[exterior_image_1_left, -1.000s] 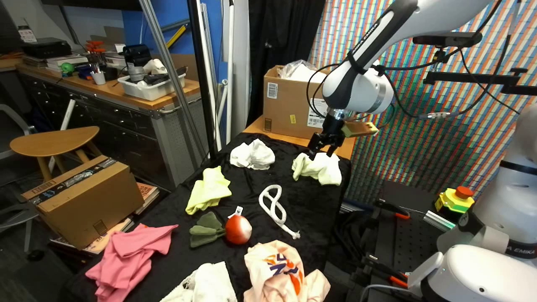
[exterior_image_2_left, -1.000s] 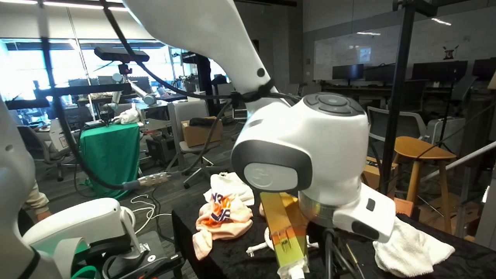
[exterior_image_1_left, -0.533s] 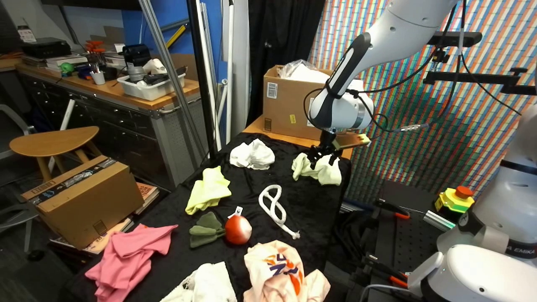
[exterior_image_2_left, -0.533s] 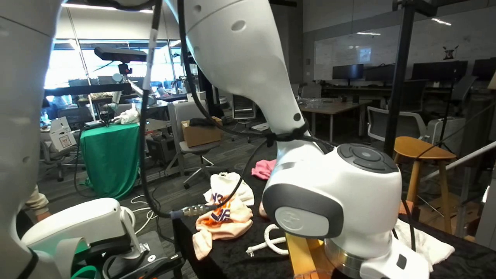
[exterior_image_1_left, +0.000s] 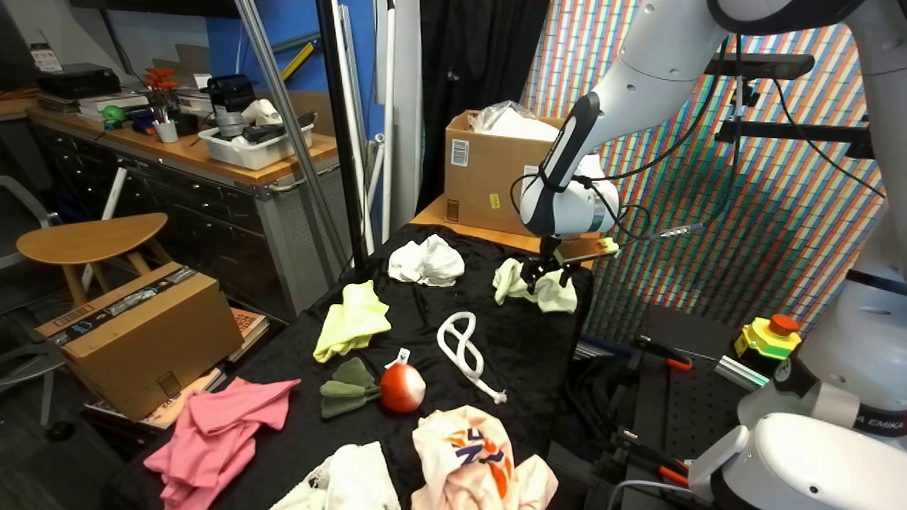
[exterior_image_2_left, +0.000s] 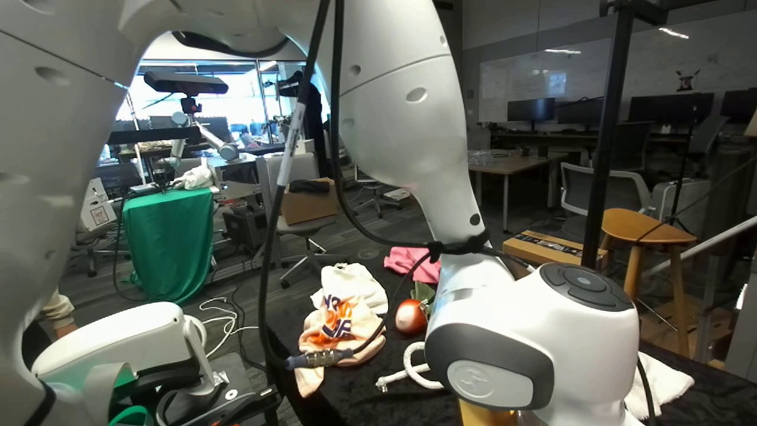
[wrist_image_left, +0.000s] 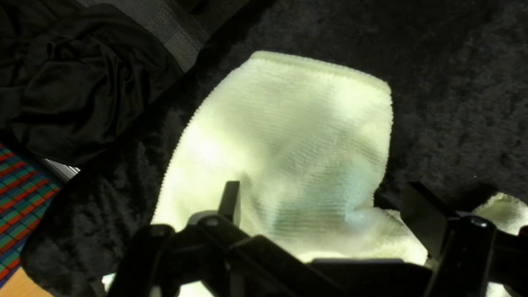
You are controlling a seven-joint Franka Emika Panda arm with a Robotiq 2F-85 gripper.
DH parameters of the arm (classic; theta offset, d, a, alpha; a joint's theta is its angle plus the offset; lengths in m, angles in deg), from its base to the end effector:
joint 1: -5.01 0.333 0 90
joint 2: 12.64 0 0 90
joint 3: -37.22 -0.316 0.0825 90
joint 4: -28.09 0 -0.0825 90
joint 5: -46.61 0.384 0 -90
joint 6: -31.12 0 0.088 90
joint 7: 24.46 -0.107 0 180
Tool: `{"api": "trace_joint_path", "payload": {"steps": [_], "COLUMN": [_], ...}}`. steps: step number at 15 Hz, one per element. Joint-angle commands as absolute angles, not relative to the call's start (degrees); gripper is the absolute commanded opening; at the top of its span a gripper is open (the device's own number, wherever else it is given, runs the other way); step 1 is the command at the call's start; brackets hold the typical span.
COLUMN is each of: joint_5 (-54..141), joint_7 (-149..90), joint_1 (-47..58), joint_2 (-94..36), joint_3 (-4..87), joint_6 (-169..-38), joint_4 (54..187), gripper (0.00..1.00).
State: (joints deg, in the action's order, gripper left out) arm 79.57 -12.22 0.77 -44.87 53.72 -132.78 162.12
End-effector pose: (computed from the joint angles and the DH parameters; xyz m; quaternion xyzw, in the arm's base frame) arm 0.4439 -0.2152 0.1066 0.9460 -0.3240 0.0104 0.0002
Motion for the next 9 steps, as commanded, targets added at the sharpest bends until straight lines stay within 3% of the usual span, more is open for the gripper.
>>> {"api": "trace_joint_path", "payload": {"steps": [1,4,5,9], "joint_5": [71.81,67.89,66.88,64.60], "joint_7": [-21.13,-26.21,-27.49,-30.02], "joint_1": [-3.86,-5.40,-5.66,-6.85], "joint_2": [-46.61,-47.33,-47.48,-47.42], "joint_3": [50.85,50.33,50.34,49.51], "joint_6": [-136.90,-139.25,-139.67,-139.86], "joint_4": [160.28,159.72,159.59,159.57], "gripper": [1.00,1.00,0.79,0.51]}}
